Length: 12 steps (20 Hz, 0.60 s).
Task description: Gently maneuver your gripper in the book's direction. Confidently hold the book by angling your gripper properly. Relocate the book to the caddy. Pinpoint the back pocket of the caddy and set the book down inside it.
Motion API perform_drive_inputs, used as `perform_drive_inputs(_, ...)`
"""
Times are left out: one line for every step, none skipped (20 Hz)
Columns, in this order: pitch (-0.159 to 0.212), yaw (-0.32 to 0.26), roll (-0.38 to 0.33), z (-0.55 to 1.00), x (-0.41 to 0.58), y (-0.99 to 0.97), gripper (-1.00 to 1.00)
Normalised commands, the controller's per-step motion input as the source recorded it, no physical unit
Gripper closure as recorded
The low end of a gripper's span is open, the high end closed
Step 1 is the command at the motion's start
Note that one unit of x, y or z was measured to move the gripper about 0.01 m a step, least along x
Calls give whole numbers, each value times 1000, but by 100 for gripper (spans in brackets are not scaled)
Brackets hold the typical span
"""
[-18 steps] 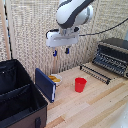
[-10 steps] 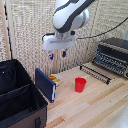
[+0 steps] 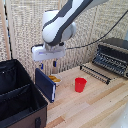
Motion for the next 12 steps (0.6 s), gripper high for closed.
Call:
perform_drive_inputs(26,152,-70,-277,449,240,-100)
perform_drive_inputs(30,174,-62,-269,474,180,-100)
perform_drive_inputs(29,200,-56,-280,480,126,-100)
perform_drive_inputs(30,205,-56,-280,474,117,-100)
perform_drive_inputs(31,216,-56,-286,486,109,-100)
perform_drive_inputs(27,225,-69,-289,474,117,-100)
perform_drive_inputs(27,230,-66,-280,466,86,-100)
perform_drive_inputs(29,235,-72,-254,440,89,-100)
perform_drive_inputs(34,228,-83,-229,423,100,-100)
perform_drive_inputs(31,212,-48,-200,380,37,-100)
perform_drive_inputs(6,166,-28,-146,217,23,-100)
perform_drive_inputs(2,99,-30,-137,157,91,-100)
